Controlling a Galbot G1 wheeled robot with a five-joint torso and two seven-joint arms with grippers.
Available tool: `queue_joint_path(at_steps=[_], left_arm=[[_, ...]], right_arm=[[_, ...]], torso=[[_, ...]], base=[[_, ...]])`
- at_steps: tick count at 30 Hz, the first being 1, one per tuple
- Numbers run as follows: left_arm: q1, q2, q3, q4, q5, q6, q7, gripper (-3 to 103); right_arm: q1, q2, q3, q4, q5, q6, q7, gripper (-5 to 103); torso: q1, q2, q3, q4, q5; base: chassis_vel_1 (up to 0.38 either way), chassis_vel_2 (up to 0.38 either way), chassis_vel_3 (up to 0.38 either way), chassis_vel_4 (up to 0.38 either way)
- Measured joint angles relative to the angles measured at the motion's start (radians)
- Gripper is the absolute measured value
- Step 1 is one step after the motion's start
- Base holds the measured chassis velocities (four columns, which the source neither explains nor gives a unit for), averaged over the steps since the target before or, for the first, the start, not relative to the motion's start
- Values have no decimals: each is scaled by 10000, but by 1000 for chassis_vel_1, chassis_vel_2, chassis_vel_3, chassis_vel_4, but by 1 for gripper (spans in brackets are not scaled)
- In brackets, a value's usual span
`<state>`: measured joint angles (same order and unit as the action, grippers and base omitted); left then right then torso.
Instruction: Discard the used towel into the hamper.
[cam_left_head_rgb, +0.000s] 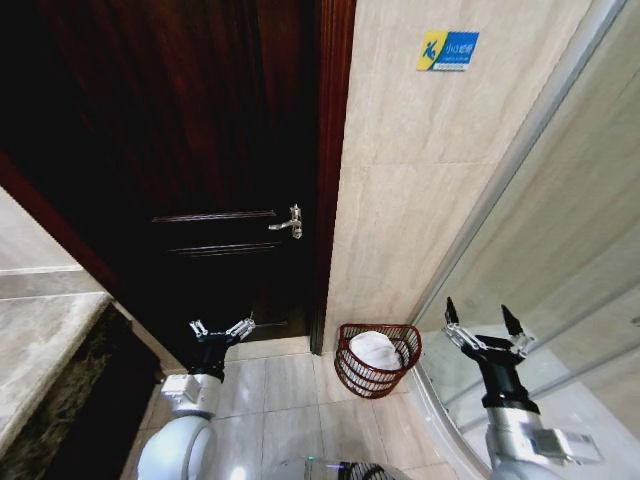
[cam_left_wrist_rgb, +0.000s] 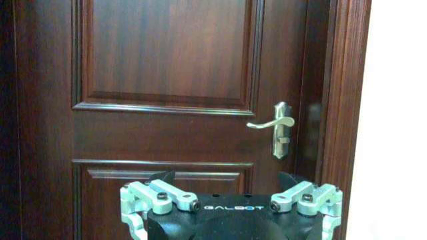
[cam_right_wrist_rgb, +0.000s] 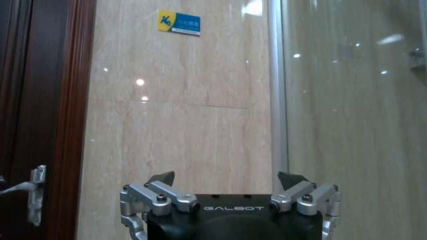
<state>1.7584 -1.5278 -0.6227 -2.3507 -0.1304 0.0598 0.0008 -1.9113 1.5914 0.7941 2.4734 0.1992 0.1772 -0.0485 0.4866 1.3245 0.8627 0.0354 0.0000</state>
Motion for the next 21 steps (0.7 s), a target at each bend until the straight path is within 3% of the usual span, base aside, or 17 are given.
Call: queue_joint_path(at_steps=[21], left_arm=[[0, 0, 0, 0, 0, 0, 0, 100]], right_arm=[[210, 3, 298, -407, 317, 139, -164, 100]], torso=[[0, 0, 0, 0, 0]], base=[[0, 0, 0, 0]])
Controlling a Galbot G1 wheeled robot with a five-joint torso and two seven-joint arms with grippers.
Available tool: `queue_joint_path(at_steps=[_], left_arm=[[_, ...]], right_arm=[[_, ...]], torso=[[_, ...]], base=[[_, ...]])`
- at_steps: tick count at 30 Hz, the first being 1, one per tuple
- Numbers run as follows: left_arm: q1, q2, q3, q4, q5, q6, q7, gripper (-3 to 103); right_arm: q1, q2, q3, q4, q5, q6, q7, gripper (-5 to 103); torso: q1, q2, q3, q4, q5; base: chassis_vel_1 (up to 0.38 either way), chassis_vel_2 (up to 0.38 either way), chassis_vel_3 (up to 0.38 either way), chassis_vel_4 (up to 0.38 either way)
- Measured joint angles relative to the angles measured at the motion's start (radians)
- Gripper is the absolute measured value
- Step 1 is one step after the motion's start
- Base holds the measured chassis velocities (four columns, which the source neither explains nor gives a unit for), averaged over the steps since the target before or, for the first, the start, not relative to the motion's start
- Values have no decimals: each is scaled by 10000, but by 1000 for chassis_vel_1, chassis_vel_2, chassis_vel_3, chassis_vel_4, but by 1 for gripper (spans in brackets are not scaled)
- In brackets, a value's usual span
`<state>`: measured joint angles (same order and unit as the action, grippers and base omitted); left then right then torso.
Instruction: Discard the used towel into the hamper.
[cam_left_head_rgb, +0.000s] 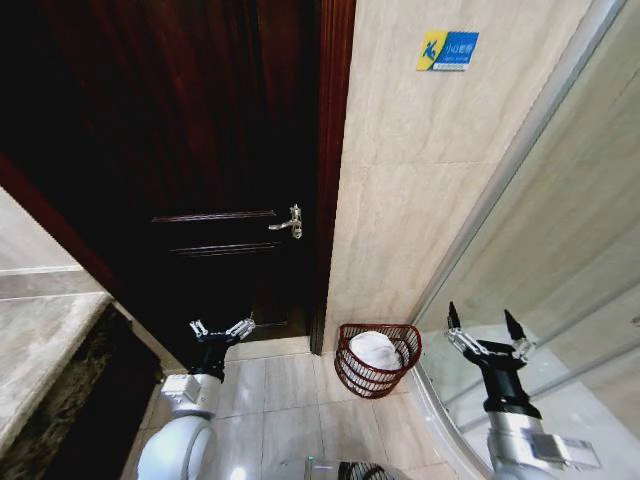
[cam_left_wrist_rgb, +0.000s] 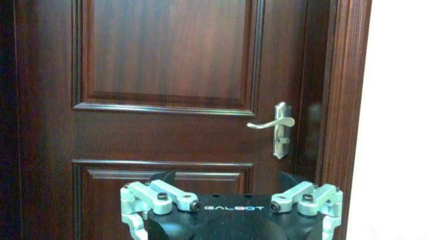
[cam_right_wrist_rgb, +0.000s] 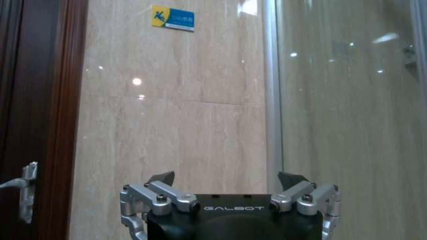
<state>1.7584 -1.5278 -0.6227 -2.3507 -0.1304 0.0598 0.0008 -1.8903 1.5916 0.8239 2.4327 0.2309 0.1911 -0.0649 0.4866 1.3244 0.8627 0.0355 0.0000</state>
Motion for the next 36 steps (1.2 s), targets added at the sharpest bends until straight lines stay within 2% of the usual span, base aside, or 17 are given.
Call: queue_joint_path(at_steps=[24, 36], left_arm=[[0, 0, 0, 0, 0, 0, 0, 100], [0, 0, 0, 0, 0, 0, 0, 100]], right_arm=[[75, 8, 110, -150, 219, 170, -244, 100], [170, 96, -241, -152, -4, 171, -296, 100]], torso=[[0, 0, 0, 0, 0], [0, 0, 0, 1, -1]], base=[[0, 0, 0, 0], [-14, -25, -16, -23]])
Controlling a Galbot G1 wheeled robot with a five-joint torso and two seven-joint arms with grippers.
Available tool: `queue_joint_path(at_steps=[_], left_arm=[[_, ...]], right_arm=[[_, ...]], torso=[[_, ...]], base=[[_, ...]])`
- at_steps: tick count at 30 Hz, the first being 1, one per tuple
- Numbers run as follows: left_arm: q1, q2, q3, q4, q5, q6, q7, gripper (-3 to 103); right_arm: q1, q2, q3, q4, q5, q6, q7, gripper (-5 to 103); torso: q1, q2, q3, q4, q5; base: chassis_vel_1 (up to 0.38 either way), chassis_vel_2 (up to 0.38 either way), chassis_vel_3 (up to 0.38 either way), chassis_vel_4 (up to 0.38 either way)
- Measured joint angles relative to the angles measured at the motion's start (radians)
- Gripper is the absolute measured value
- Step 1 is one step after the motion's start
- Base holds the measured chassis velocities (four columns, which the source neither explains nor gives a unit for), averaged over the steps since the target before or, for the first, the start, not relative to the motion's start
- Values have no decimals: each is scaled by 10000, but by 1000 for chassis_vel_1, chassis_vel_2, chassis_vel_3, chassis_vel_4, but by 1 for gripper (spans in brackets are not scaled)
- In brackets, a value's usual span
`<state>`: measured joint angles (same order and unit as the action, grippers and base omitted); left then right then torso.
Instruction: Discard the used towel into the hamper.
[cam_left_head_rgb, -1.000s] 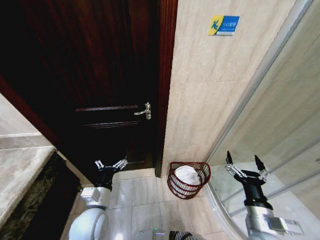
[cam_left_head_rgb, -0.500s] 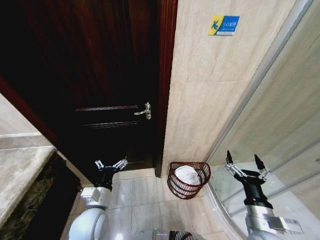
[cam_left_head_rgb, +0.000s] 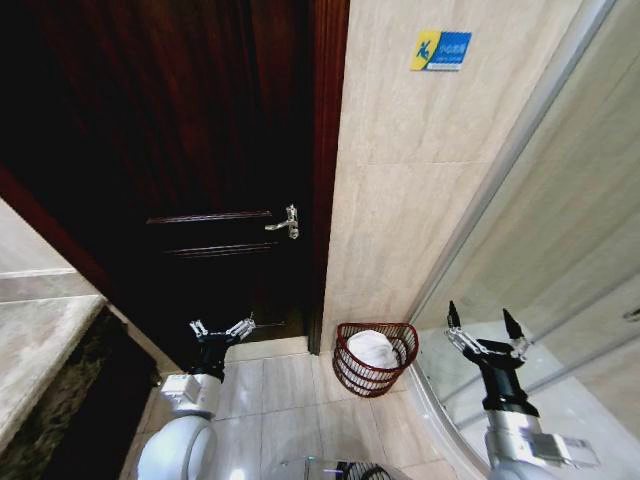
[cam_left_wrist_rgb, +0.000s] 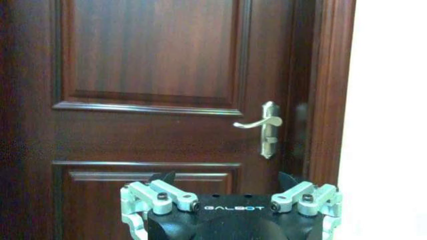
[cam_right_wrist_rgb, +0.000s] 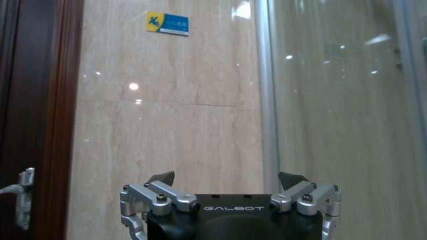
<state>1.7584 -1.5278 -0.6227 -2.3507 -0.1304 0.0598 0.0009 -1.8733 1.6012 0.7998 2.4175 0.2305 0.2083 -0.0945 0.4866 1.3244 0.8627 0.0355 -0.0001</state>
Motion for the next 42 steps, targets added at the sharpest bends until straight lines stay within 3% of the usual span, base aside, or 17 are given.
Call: queue_joint_path(at_steps=[13, 20, 42], left_arm=[[0, 0, 0, 0, 0, 0, 0, 100], [0, 0, 0, 0, 0, 0, 0, 100], [0, 1, 0, 0, 0, 0, 0, 100]], right_arm=[[13, 14, 46, -13, 23, 50, 91, 100], [143, 31, 278, -168, -106, 552, 213, 100], [305, -11, 420, -296, 291, 952, 240, 100]], torso=[[0, 0, 0, -1, 0], [0, 0, 0, -2, 2], [0, 0, 0, -1, 2]], base=[[-89, -87, -88, -84], [-121, -130, -126, -124], [-123, -128, -122, -124]])
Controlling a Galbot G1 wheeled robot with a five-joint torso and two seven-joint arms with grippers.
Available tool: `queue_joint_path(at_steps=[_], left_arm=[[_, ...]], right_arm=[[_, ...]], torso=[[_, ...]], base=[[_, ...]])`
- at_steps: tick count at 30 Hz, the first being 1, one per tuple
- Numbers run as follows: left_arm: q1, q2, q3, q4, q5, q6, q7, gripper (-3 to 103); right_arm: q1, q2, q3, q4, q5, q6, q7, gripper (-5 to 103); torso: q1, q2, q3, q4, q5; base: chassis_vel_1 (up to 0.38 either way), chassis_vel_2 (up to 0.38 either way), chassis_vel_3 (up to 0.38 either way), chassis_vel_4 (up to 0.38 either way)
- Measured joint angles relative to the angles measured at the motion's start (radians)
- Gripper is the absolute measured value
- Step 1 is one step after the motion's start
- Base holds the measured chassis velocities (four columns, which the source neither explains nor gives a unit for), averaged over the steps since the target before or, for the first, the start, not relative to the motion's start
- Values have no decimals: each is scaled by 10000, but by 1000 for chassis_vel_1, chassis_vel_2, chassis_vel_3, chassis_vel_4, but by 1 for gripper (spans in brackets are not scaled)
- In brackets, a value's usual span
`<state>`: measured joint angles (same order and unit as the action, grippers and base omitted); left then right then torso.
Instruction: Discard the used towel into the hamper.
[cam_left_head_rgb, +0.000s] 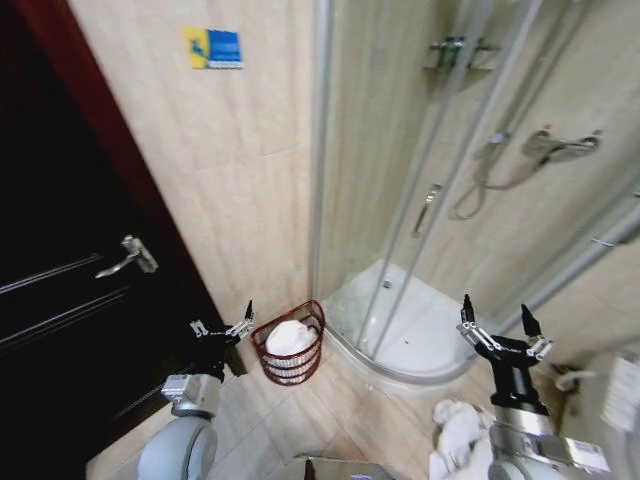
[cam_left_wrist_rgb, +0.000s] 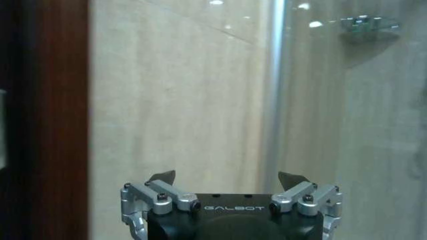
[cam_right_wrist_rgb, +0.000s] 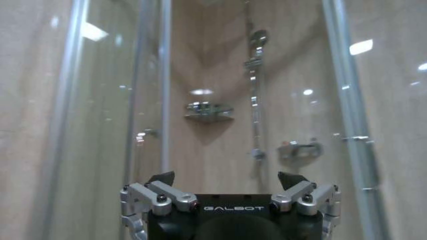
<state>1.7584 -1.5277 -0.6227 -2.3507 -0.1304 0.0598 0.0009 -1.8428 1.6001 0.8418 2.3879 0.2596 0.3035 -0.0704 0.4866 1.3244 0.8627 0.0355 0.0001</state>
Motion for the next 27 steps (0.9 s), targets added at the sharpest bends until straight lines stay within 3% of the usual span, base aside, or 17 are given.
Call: queue_joint_path(at_steps=[6, 27], left_arm=[[0, 0, 1, 0, 0, 0, 0, 100], [1, 0, 0, 0, 0, 0, 0, 100]], right_arm=[[25, -29, 27, -18, 222, 323, -108, 100], [81, -23, 158, -6, 30, 371, 172, 100]], torso=[[-1, 0, 0, -1, -2], [-1, 0, -1, 2, -2]], base=[[-131, -135, -123, -115], [-123, -125, -122, -125]])
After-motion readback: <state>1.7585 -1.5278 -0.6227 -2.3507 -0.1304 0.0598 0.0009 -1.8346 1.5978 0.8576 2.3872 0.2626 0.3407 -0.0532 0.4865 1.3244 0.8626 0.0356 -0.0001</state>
